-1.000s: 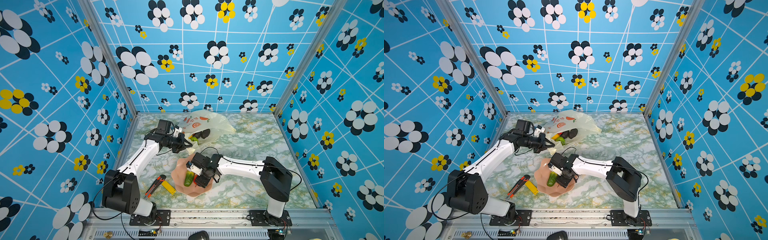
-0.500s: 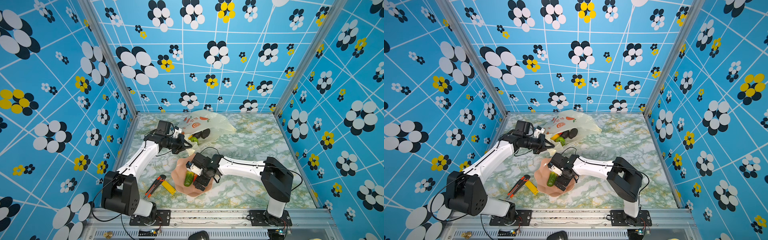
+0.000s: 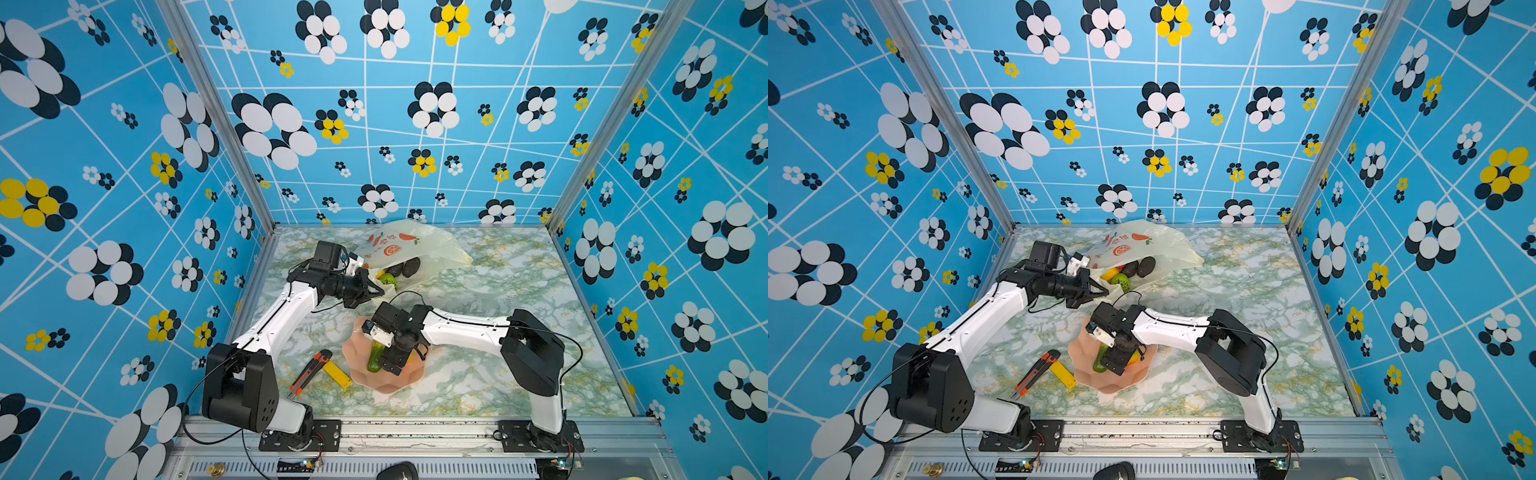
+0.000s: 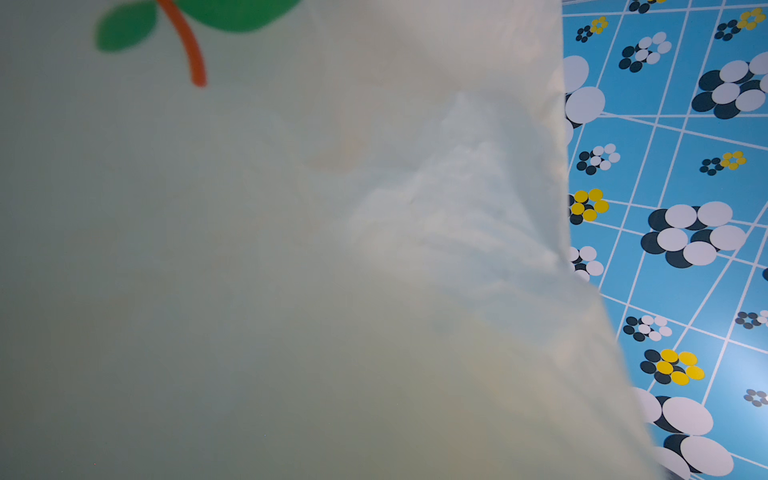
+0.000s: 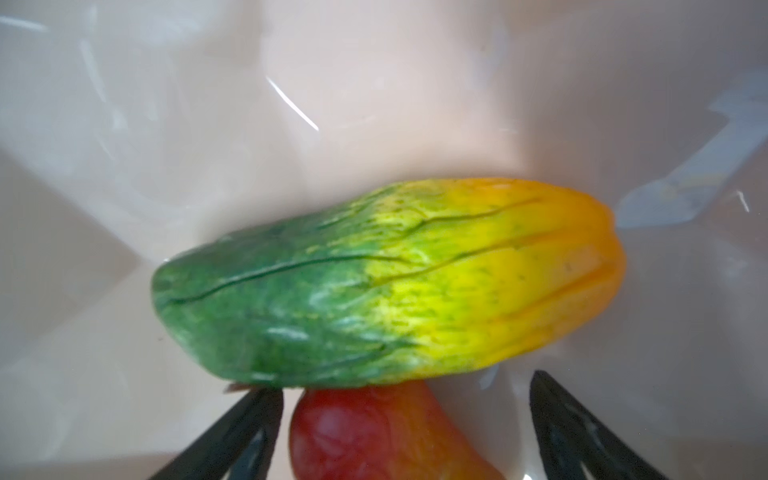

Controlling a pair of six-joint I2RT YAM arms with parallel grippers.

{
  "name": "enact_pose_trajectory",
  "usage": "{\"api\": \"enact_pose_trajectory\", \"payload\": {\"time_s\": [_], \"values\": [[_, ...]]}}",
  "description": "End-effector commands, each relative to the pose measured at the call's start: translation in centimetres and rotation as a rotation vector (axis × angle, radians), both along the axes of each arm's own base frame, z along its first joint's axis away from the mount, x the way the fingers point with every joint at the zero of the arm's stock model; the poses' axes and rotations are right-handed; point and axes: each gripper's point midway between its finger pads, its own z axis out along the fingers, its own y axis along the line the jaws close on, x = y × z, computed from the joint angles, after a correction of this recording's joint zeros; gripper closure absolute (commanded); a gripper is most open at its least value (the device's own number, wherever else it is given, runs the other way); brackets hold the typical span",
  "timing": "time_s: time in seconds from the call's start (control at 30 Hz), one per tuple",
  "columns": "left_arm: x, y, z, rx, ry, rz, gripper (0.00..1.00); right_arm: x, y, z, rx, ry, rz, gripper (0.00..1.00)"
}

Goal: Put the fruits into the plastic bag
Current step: 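Close the right gripper around the red-yellow mango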

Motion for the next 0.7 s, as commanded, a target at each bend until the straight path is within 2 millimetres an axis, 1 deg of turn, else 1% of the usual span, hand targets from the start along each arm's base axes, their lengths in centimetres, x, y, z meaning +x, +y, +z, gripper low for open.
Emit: {"api": "enact_pose_trajectory", "payload": {"time_s": [0.0, 0.03, 0.1, 0.17, 0.27, 0.37, 0.47, 0.6, 0.67], "values": [[-0.4, 0.3, 0.2, 0.007, -0.013, -0.001, 1.0, -0.8, -0.9, -0.3, -0.037, 0.042, -0.013, 0.11], [-0.4, 0.3, 0.2, 0.006, -0.014, 0.0, 1.0, -0.8, -1.1, -0.2, -0.031, 0.04, -0.023, 0.11], [-0.3, 0.2, 0.1, 0.003, -0.011, 0.001, 1.0, -0.9, -1.5, 0.1, -0.022, 0.03, -0.043, 0.06], [-0.3, 0.2, 0.1, 0.0, -0.012, 0.001, 1.0, -1.0, -2.0, 0.2, -0.025, 0.02, -0.055, 0.03], [-0.2, 0.2, 0.0, -0.001, -0.011, 0.002, 1.0, -1.1, -2.7, 0.2, -0.036, 0.019, -0.067, 0.03], [-0.2, 0.0, 0.0, -0.003, -0.01, -0.001, 1.0, -1.2, -2.9, -0.3, -0.048, 0.027, -0.074, 0.04], [-0.3, 0.0, 0.2, -0.004, -0.013, -0.003, 1.0, -1.2, -2.7, -0.4, -0.045, 0.033, -0.083, 0.08], [-0.3, 0.0, 0.3, -0.003, -0.017, -0.004, 1.0, -0.7, -2.1, 0.2, -0.033, 0.023, -0.09, 0.21], [-0.3, 0.0, 0.4, -0.003, -0.017, -0.004, 1.0, -0.6, -2.0, 0.7, -0.023, 0.014, -0.089, 0.25]]}}
